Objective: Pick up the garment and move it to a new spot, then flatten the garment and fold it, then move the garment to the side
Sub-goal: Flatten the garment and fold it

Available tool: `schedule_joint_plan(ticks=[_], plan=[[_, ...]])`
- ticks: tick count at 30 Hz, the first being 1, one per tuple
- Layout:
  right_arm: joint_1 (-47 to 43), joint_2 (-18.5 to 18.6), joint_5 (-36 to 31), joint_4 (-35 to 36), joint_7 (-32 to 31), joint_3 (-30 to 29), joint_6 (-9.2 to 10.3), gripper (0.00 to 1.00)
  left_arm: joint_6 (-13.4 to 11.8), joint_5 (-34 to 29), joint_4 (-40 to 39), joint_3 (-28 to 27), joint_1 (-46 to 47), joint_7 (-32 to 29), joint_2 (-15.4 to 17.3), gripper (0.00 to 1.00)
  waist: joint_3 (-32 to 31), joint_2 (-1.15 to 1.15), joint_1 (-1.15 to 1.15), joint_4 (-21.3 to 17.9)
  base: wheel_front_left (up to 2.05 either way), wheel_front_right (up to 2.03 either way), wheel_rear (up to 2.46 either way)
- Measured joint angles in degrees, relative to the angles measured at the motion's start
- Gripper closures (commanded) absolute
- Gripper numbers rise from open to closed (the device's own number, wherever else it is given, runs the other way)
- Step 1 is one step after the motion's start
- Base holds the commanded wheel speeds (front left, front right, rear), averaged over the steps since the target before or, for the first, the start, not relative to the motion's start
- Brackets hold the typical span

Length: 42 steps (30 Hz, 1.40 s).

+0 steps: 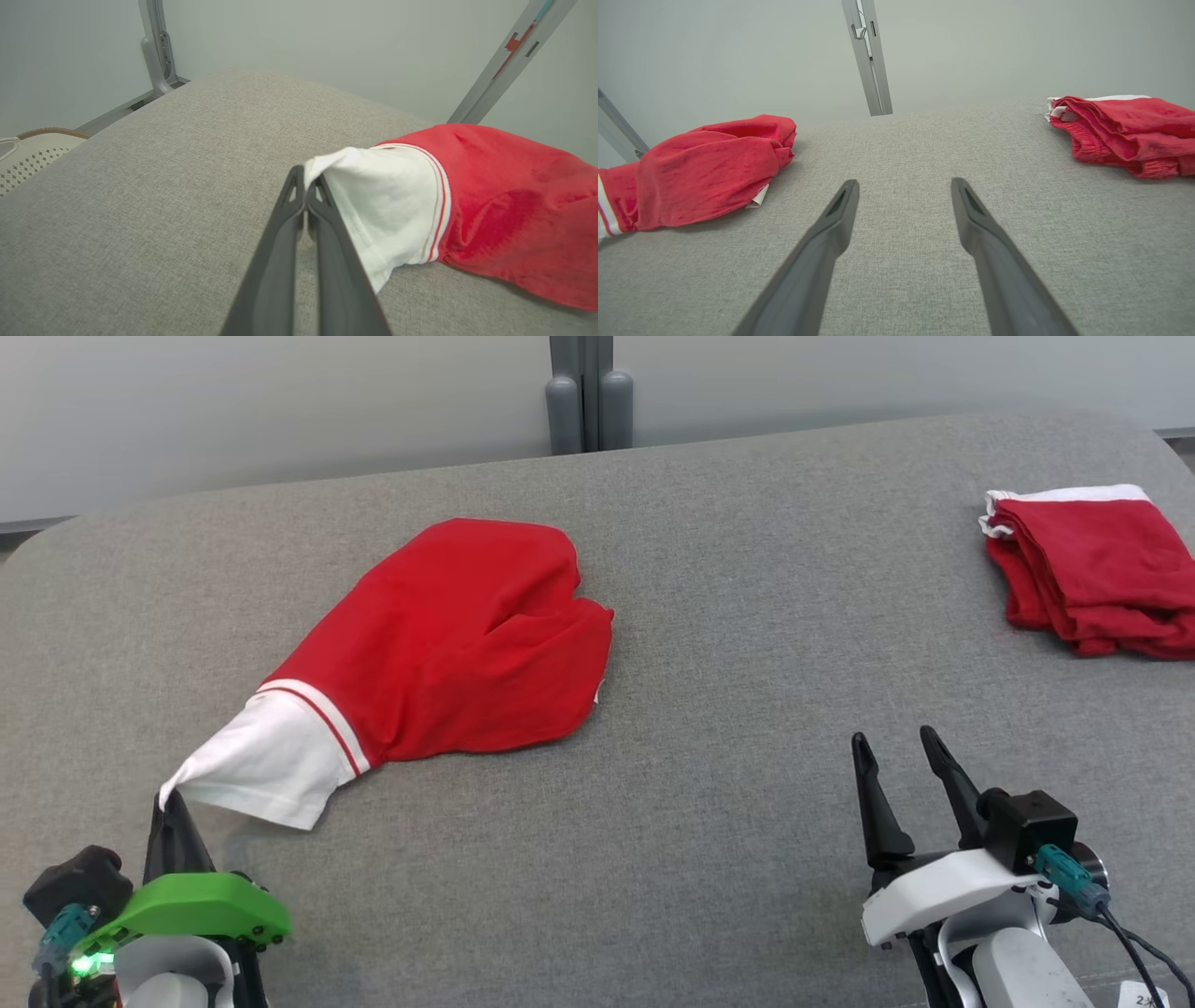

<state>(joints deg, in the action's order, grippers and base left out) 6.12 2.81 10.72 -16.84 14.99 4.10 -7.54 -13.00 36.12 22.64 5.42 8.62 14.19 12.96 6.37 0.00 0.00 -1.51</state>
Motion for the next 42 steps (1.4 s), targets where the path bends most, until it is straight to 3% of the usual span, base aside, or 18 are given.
schedule_joint_plan(ticks=[10, 18, 27, 35, 41, 42], plan=[[-0.9, 0.0, -0.6, -0.4, 0.0, -0.4, 0.01, 0.0, 3.5, -4.1, -6.8, 0.9, 0.8, 0.8, -2.7, 0.0, -2.4, 0.0, 0.0, 1.1, 0.0, 0.0, 0.0], [0.7, 0.0, -4.3, -2.7, -0.5, 1.9, 0.01, 0.0, 5.0, -8.1, -10.7, 6.5, 0.8, 0.8, -6.1, 0.0, -2.4, 0.0, 0.0, 4.2, 0.0, 0.0, 0.0], [14.9, 0.0, -9.2, -17.0, -4.0, 8.2, 0.0, 0.0, 6.0, -9.1, -12.9, 11.5, 0.8, 0.8, -9.4, 0.0, 0.9, 0.0, 0.0, 10.2, 0.0, 0.0, 0.0], [25.9, 0.8, -7.9, -33.0, -3.2, 13.2, 0.0, 0.0, 6.2, -9.5, -14.4, 13.2, 2.8, 0.8, -10.0, 0.0, 5.4, 0.0, 0.0, 15.4, 0.0, 0.0, 0.0], [30.9, 0.6, -4.5, -38.5, -0.6, 12.0, 0.0, 0.0, 5.4, -9.0, -15.5, 13.6, 3.5, 0.8, -10.0, 0.0, 8.3, 0.0, 0.0, 18.3, 0.0, 0.0, 0.0], [31.2, 0.5, -4.2, -38.7, -0.4, 11.6, 0.0, 0.29, 5.4, -9.0, -15.6, 13.6, 3.5, 0.8, -10.0, 0.0, 8.6, 0.0, 0.0, 18.5, 0.0, 0.0, 0.0]])
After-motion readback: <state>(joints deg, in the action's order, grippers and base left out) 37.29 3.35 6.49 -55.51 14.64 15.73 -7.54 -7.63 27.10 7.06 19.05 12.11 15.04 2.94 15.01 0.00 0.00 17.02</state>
